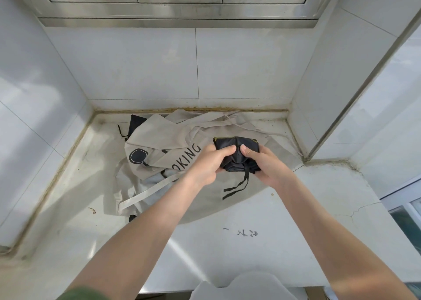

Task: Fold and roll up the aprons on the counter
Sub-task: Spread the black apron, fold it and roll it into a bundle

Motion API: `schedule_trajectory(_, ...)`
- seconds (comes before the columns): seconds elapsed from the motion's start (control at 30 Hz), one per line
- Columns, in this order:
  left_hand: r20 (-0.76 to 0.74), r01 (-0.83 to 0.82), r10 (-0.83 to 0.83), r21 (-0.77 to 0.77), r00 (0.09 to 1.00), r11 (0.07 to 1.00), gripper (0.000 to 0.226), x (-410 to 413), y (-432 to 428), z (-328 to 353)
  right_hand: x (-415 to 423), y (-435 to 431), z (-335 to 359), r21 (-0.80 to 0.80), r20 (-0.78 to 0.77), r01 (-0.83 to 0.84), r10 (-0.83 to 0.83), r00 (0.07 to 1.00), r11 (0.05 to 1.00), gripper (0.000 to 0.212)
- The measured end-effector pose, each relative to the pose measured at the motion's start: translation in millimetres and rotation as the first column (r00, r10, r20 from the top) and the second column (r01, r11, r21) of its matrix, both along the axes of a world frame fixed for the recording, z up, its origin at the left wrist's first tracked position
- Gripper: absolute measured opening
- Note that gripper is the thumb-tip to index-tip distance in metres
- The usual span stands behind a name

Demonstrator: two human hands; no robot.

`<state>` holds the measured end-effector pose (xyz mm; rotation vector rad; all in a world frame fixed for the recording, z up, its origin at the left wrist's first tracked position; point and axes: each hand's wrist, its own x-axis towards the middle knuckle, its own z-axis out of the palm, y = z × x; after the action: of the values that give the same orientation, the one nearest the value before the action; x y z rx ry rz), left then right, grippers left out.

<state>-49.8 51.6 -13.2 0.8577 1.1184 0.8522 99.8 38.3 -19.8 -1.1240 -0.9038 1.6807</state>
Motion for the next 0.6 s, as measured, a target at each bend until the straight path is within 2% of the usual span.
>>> schedule_trajectory(0.1,0.044,0.084,-0.085,0.017,0.995,0.996,0.011,-9,6,2,6,-1,2,0.033,-0.079,-0.034,0.036,0.996,0.999,0.033)
schedule_trajectory(0.3,0.255,0.039,-0.018,-0.077,0.967,0.996,0.023,5,0,7,-4,7,8,0.087,-0.080,0.119,-0.112,0.990,0.989,0.034)
schedule_trajectory(0.43,0.188,0.076,-0.060,-0.079,0.980,0.994,0.026,10,-1,11,-5,2,8,0.067,-0.074,0.128,-0.123,0.990,0.990,0.035)
schedule_trajectory(0.5,0.191,0.011,0.009,-0.099,0.982,0.995,0.022,10,1,12,-4,0,6,-0.018,-0.086,0.141,-0.142,0.986,0.990,0.046)
schedule_trajectory(0.6,0.282,-0.148,0.185,-0.146,0.942,0.978,0.020,9,10,12,-11,-3,9,-0.111,0.005,0.065,-0.065,0.998,0.992,0.057)
